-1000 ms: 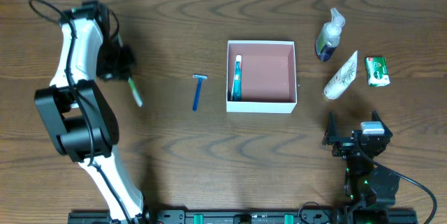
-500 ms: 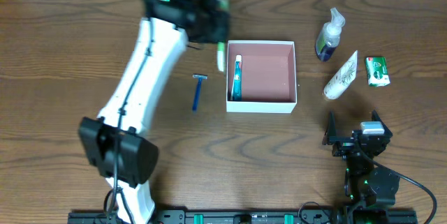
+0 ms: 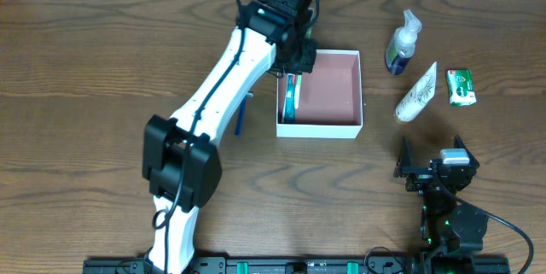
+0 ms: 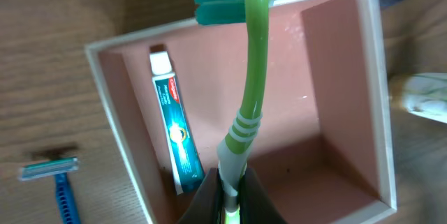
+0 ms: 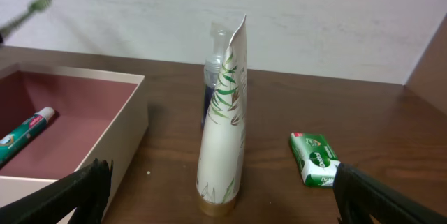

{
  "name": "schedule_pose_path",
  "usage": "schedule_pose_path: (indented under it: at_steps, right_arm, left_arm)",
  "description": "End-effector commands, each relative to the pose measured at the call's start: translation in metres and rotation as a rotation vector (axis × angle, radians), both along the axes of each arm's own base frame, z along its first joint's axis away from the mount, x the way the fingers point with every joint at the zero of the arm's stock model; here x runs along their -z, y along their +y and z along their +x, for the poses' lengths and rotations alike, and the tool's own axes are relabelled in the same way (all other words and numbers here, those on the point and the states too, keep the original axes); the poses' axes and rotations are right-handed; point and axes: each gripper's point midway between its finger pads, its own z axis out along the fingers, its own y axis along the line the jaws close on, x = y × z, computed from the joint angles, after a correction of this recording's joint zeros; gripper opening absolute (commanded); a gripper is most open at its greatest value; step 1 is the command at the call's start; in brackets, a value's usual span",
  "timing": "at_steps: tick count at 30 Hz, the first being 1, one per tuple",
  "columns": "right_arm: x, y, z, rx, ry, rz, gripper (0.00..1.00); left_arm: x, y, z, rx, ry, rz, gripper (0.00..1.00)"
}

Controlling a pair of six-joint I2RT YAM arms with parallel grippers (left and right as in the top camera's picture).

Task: Pack container
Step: 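Lift the toothbrush and swing it over the white box, then lower the toothbrush into the box beside the toothpaste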

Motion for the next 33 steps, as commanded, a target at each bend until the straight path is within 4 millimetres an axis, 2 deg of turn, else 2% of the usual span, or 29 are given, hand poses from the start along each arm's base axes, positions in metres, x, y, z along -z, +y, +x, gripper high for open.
schedule_pose_path:
  at_steps: [1, 4, 19, 33]
  right_arm:
    - [0.001, 0.004, 0.000, -0.014, 0.000, 0.013, 0.99]
    - [0.001, 0.004, 0.000, -0.014, 0.000, 0.013, 0.99]
    - [0.001, 0.004, 0.000, -0.014, 0.000, 0.013, 0.99]
    - [0.001, 0.004, 0.000, -0.014, 0.000, 0.013, 0.99]
  left_arm:
    - [0.019, 0.003, 0.001, -0.075, 0.042, 0.032, 0.06]
    - [0.029, 0.014, 0.003, -0.165, 0.060, 0.083, 0.06]
    - [0.063, 0.017, -0.004, -0.192, 0.142, 0.130, 0.06]
    - [0.068, 0.021, -0.012, -0.191, 0.177, 0.154, 0.06]
